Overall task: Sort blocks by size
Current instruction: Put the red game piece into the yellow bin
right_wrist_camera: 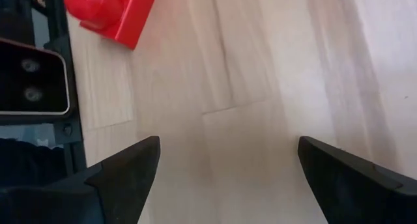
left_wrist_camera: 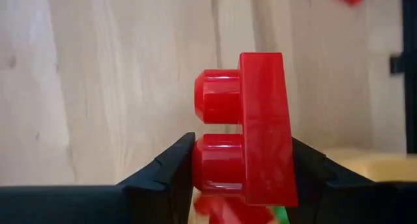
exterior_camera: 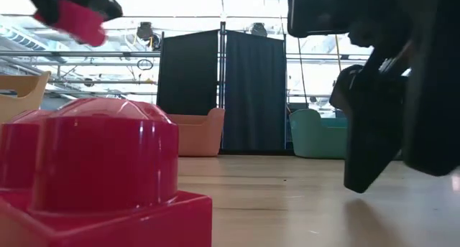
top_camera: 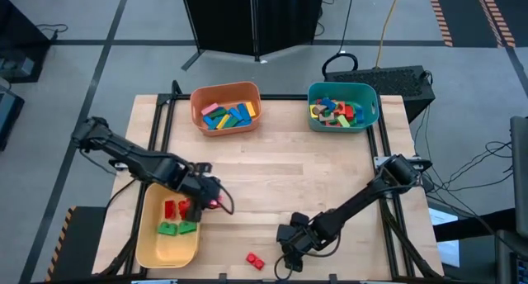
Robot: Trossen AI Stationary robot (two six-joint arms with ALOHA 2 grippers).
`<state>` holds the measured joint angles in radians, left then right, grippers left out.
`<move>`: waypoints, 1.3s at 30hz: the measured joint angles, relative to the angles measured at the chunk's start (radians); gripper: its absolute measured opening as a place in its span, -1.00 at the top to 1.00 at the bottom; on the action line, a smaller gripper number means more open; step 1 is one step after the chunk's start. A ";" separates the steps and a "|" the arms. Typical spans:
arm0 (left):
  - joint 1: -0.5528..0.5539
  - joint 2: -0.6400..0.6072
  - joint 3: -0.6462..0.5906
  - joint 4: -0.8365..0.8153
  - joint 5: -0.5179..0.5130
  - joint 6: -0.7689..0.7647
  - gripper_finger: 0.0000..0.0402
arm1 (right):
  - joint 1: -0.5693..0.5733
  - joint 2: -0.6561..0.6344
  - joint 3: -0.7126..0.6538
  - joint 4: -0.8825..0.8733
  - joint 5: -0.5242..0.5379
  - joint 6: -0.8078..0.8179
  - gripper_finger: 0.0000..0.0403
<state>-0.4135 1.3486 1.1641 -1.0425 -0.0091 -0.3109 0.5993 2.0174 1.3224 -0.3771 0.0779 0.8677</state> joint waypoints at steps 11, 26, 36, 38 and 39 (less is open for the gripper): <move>-0.153 -0.124 0.000 -0.220 -0.082 -0.207 0.16 | -0.030 0.000 0.000 0.000 0.028 0.003 -0.77; -0.334 -0.239 -0.135 -0.274 -0.101 -0.503 0.16 | -0.031 0.000 0.000 0.003 0.031 0.008 -0.77; -0.416 -0.237 -0.320 -0.043 -0.051 -0.580 0.16 | -0.053 0.000 0.000 0.005 0.023 0.011 -0.77; -0.426 -0.236 -0.354 -0.022 -0.048 -0.615 0.16 | -0.055 0.000 0.000 0.006 0.023 0.013 -0.77; -0.428 -0.236 -0.366 -0.012 -0.048 -0.630 0.16 | -0.055 0.000 0.000 0.006 0.022 0.014 -0.77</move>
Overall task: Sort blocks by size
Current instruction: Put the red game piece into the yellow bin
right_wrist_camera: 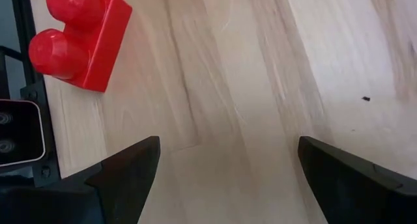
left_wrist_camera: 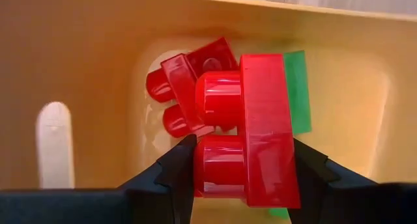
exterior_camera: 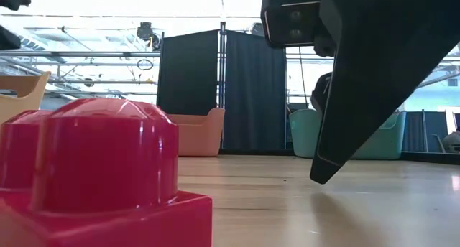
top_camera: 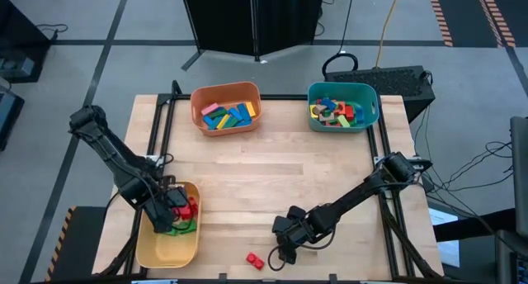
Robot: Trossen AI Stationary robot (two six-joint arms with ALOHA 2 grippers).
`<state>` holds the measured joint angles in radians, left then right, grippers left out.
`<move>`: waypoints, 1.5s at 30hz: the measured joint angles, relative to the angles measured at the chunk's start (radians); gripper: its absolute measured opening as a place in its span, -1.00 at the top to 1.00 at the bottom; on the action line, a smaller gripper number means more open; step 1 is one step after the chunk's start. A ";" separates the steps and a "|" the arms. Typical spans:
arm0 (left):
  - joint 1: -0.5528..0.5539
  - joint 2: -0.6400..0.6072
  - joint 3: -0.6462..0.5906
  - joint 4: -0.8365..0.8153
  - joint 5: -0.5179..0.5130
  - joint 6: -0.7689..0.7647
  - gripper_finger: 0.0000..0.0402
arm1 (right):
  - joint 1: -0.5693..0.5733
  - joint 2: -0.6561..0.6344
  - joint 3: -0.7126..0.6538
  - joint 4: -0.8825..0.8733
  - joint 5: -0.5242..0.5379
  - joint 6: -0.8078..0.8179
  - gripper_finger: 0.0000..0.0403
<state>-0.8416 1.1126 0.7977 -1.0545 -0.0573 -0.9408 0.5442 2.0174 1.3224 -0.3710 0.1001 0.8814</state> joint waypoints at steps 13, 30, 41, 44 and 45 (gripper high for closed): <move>-0.011 0.000 -0.051 0.100 -0.056 -0.139 -0.23 | -0.060 0.000 0.000 -0.031 0.002 -0.012 -0.77; -0.011 0.000 -0.052 0.103 0.004 -0.485 -0.57 | -0.127 -0.012 0.000 -0.042 0.137 -0.322 -0.77; -0.011 0.000 -0.052 0.045 -0.213 -0.240 -0.57 | -0.201 -0.013 0.000 0.025 0.285 -0.488 -0.77; -0.011 0.000 -0.052 0.049 -0.274 -0.200 -0.57 | -0.211 -0.013 0.000 0.013 0.291 -0.431 -0.77; -0.011 0.000 -0.052 0.053 -0.295 -0.197 -0.57 | -0.212 -0.013 0.000 0.013 0.293 -0.418 -0.77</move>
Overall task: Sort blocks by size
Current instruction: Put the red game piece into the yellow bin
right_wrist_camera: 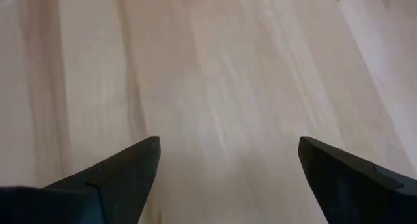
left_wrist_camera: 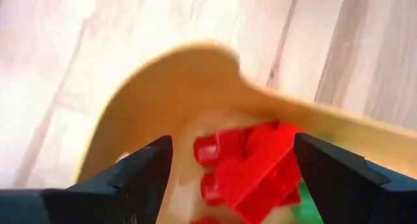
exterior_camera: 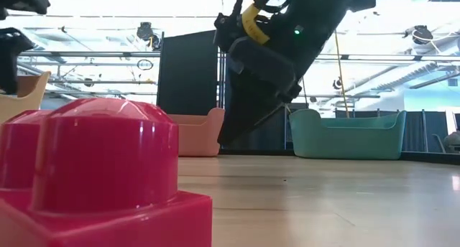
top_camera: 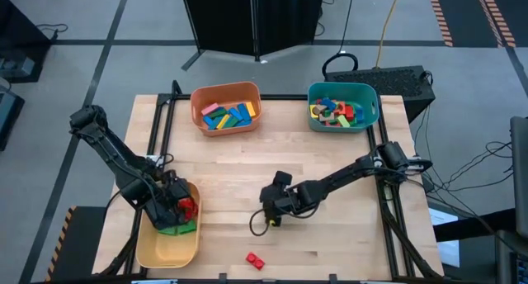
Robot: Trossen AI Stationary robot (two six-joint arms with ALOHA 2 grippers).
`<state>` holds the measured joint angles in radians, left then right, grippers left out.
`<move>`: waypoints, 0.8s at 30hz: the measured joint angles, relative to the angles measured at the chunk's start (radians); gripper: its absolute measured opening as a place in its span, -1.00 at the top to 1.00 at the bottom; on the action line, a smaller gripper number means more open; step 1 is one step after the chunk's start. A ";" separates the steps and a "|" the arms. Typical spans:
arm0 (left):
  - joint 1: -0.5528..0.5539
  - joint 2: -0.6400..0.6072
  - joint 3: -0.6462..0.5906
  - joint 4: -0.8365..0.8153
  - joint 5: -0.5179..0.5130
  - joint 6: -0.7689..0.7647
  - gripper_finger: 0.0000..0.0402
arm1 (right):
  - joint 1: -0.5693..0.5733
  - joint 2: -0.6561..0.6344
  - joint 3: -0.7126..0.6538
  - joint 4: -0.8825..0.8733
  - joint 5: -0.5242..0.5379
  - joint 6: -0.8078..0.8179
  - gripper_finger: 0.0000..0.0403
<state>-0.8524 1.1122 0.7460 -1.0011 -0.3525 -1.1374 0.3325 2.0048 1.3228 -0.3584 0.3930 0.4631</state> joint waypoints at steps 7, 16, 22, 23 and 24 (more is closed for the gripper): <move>-0.001 0.000 0.000 0.169 -0.081 0.161 -0.57 | 0.065 -0.073 -0.001 -0.094 0.024 0.182 -0.77; -0.001 0.000 0.000 0.545 -0.152 0.502 -0.57 | 0.211 -0.320 0.000 -0.303 0.209 0.466 -0.77; 0.028 0.017 0.001 0.825 -0.179 0.767 -0.57 | 0.309 -0.362 0.000 -0.487 0.277 0.634 -0.77; 0.038 0.026 0.001 0.862 -0.170 0.795 -0.57 | 0.325 -0.362 0.000 -0.518 0.284 0.660 -0.77; 0.048 0.038 0.001 0.896 -0.154 0.818 -0.57 | 0.338 -0.359 0.000 -0.546 0.289 0.685 -0.77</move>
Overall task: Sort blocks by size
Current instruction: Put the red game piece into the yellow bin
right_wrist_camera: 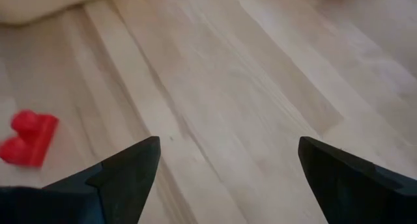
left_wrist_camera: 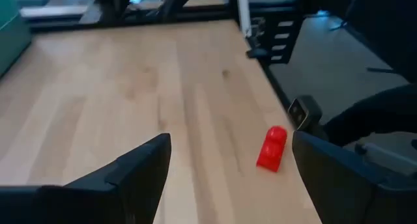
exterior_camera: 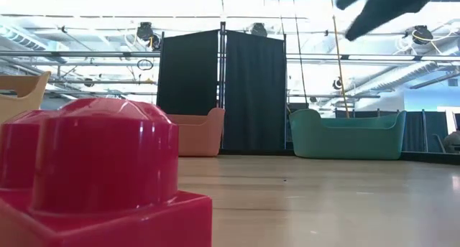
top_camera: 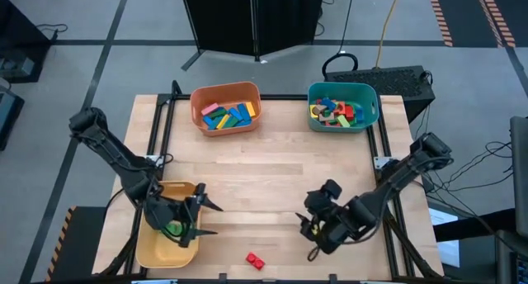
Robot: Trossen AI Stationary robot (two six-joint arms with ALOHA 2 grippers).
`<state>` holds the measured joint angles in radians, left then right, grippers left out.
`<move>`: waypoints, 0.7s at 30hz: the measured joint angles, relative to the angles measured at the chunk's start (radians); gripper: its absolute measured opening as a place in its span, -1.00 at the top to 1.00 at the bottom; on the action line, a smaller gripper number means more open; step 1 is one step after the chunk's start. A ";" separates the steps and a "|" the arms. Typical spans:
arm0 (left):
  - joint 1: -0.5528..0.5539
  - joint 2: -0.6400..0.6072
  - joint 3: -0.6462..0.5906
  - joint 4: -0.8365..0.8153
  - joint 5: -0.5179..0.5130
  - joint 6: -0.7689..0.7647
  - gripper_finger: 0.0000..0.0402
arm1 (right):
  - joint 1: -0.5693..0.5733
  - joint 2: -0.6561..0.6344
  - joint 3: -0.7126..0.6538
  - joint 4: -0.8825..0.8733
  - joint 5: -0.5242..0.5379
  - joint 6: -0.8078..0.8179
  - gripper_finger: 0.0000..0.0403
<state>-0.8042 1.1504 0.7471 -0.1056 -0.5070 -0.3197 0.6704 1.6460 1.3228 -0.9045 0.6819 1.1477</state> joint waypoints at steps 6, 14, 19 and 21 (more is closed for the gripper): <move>0.081 0.128 0.000 0.142 0.103 0.041 -0.57 | 0.054 0.036 -0.001 -0.061 0.003 0.071 -0.77; 0.104 0.339 0.000 0.382 0.206 0.149 -0.57 | 0.112 0.076 -0.001 -0.060 0.014 0.150 -0.77; 0.107 0.432 0.000 0.509 0.248 0.223 -0.57 | 0.131 0.106 -0.001 -0.061 0.036 0.208 -0.77; 0.114 0.467 0.000 0.527 0.267 0.226 -0.57 | 0.131 0.119 -0.001 -0.064 0.053 0.226 -0.77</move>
<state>-0.6899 1.6174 0.7471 0.4218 -0.2404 -0.0940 0.8011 1.7647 1.3220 -0.9684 0.7344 1.3740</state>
